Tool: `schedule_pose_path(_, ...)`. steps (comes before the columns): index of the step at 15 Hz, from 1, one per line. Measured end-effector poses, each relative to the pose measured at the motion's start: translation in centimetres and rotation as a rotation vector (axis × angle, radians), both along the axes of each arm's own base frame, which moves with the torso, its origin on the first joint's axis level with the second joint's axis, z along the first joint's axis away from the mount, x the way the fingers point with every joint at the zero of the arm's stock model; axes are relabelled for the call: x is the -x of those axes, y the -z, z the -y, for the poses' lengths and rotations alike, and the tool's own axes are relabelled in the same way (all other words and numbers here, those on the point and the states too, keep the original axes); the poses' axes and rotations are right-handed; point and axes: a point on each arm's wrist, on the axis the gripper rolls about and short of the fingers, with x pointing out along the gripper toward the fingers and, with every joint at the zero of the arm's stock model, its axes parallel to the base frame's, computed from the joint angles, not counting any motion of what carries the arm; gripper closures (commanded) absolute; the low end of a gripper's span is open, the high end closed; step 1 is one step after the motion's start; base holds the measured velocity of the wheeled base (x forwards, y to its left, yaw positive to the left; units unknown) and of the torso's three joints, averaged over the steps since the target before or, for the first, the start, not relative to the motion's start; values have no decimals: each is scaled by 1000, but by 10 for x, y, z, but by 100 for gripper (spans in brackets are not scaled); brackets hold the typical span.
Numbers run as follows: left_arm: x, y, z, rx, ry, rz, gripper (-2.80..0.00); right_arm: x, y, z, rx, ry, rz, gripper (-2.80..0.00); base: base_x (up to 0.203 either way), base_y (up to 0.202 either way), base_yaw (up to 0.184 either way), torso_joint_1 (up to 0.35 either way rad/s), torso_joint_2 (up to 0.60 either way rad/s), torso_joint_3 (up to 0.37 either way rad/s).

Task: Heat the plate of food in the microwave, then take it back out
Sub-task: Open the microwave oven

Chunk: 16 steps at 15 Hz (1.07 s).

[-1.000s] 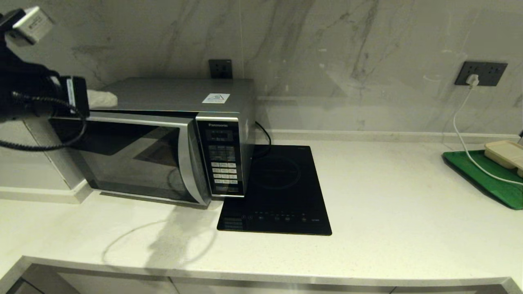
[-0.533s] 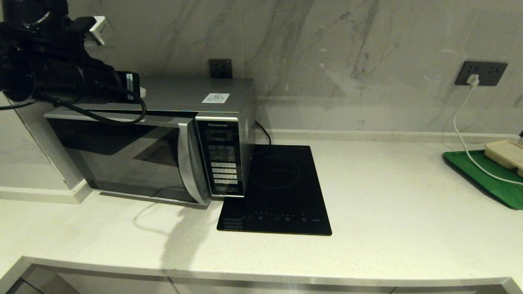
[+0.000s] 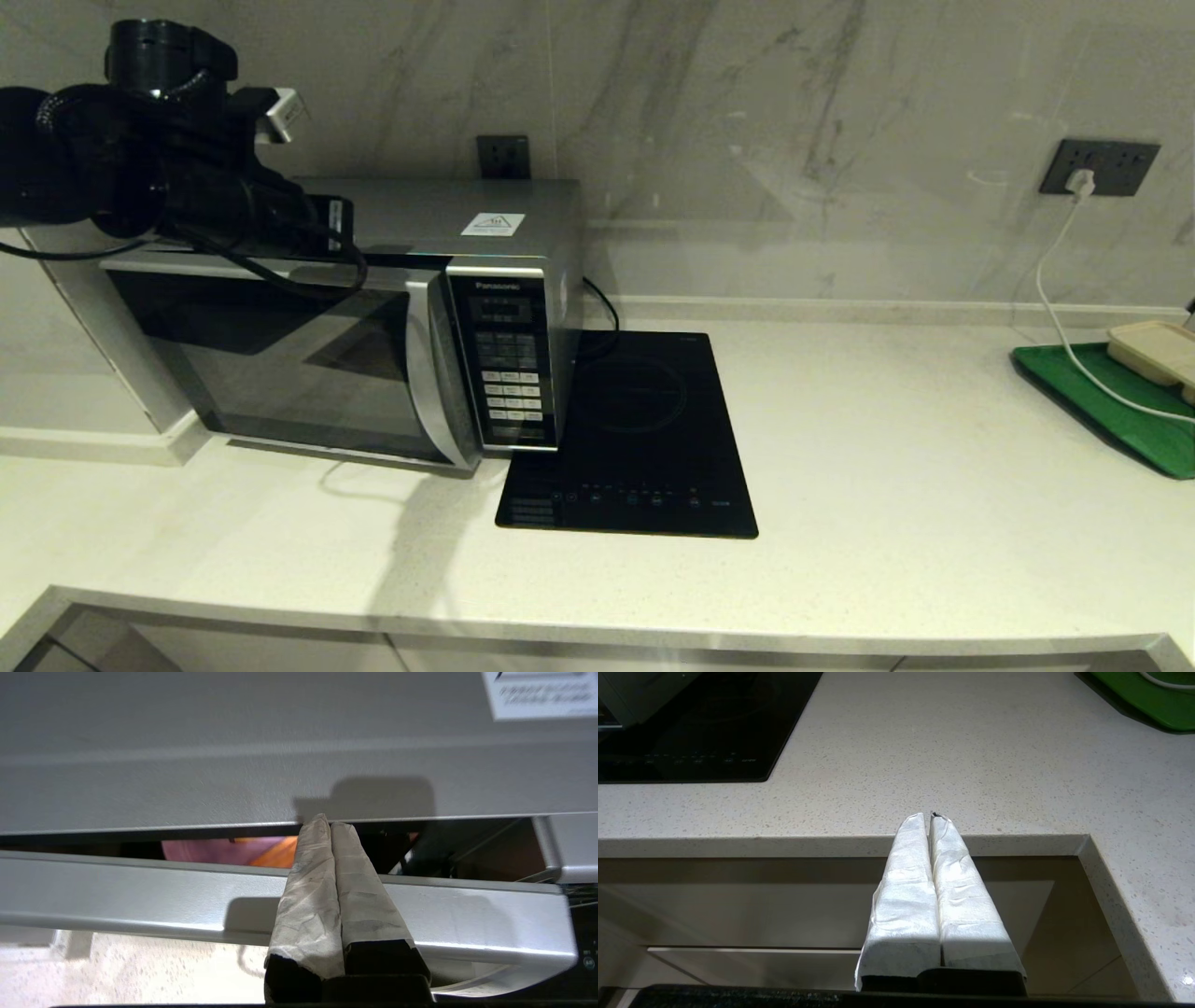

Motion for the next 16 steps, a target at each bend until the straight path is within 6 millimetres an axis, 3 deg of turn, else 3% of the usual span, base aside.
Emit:
schedule_pose_path(8,-12,12,4,15,-13,-70,0,0,0,0,0,0,0,0,0,0,0,0,0,0)
schedule_pose_path(16,36,7,-6,-53,-129,-198,0,0,0,0,0,0,-1,0,0,0,0,0,0,0)
